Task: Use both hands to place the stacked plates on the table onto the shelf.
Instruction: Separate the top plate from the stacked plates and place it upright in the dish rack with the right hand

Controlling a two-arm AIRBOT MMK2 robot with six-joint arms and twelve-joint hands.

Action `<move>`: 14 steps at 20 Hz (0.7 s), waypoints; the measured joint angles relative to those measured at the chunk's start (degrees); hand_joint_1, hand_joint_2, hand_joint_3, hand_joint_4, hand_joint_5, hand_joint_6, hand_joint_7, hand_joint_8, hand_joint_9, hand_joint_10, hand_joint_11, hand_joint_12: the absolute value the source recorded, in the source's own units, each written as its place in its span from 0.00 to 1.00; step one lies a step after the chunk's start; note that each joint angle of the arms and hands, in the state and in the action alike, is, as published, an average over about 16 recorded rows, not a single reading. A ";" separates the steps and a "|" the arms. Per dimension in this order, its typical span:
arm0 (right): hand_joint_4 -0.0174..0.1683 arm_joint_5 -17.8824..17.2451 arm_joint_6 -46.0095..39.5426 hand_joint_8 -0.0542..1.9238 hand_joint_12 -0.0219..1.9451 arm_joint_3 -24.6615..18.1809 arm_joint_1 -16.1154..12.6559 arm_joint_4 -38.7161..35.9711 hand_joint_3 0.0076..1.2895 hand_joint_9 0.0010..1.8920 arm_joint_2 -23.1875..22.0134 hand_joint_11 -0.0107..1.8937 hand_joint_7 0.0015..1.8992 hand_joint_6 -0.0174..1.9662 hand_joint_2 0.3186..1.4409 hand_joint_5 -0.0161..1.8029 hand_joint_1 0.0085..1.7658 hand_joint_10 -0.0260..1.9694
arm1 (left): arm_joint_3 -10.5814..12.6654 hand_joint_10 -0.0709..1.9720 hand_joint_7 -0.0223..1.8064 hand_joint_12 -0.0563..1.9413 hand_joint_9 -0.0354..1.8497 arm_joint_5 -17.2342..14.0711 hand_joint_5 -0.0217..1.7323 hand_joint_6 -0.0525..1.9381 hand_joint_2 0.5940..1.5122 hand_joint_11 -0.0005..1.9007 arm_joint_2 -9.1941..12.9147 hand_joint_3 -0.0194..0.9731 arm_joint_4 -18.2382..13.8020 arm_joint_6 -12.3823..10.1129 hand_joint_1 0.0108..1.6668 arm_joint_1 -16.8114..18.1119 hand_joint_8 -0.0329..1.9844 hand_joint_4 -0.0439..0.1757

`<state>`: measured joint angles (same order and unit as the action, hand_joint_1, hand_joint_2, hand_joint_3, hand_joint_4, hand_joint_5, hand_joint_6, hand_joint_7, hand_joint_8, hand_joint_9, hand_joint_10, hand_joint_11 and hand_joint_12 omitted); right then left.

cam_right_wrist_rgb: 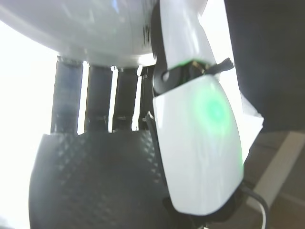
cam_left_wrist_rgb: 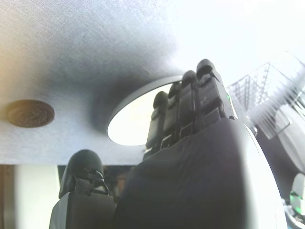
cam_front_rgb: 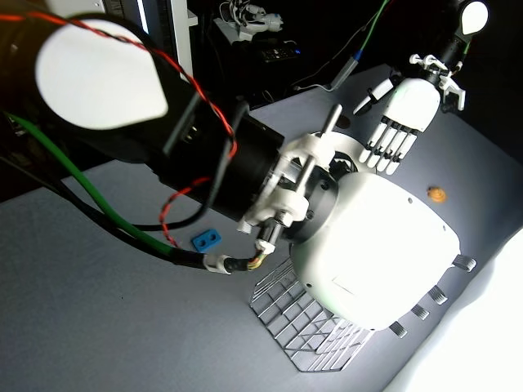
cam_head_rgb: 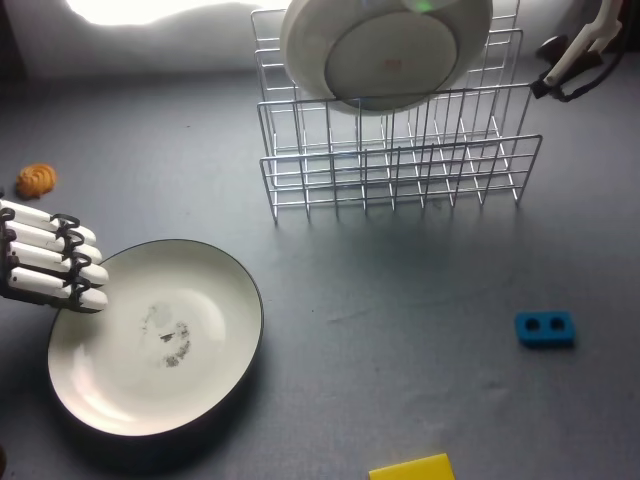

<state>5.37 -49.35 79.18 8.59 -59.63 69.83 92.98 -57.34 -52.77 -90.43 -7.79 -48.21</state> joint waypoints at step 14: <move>0.05 -1.89 0.77 0.49 0.53 3.46 4.55 -0.09 0.01 0.55 2.71 0.48 0.53 0.50 0.62 0.48 0.78 0.53 | 0.11 0.04 0.02 0.04 0.03 0.01 0.03 0.04 0.65 0.01 0.00 0.04 -0.04 0.00 0.01 0.00 0.02 0.23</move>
<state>3.48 -48.58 82.65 13.14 -59.73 72.54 93.10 -57.33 -52.77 -90.47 -7.79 -48.21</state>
